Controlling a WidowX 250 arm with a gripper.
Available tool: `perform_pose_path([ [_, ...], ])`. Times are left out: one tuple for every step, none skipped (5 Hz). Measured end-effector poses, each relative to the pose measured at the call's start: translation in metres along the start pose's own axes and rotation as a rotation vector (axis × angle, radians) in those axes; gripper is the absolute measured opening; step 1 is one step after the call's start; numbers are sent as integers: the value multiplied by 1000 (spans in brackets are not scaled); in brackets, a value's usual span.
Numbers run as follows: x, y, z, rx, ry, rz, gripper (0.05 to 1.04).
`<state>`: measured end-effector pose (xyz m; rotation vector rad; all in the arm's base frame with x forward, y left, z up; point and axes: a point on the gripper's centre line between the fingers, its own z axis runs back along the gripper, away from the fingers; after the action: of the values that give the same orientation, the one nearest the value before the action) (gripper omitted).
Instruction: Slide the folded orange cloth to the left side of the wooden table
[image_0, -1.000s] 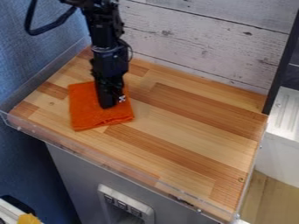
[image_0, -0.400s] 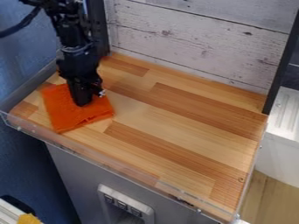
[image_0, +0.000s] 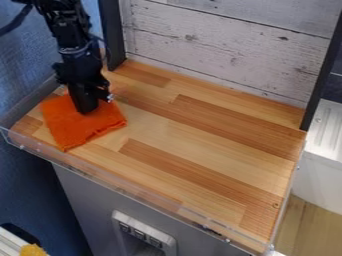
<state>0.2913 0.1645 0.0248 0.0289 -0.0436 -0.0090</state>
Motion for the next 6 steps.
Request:
perform_pose_path([
  [4,1,9,-21,8,25,237],
  [6,-2,18,-42,42,53,494],
  [18,-24,33,-60,77,56,791],
  [32,-48,54,-52,76,57,998],
  [37,-72,66,-39,81,54,1002],
  [42,-98,83,-22,61,46,999],
])
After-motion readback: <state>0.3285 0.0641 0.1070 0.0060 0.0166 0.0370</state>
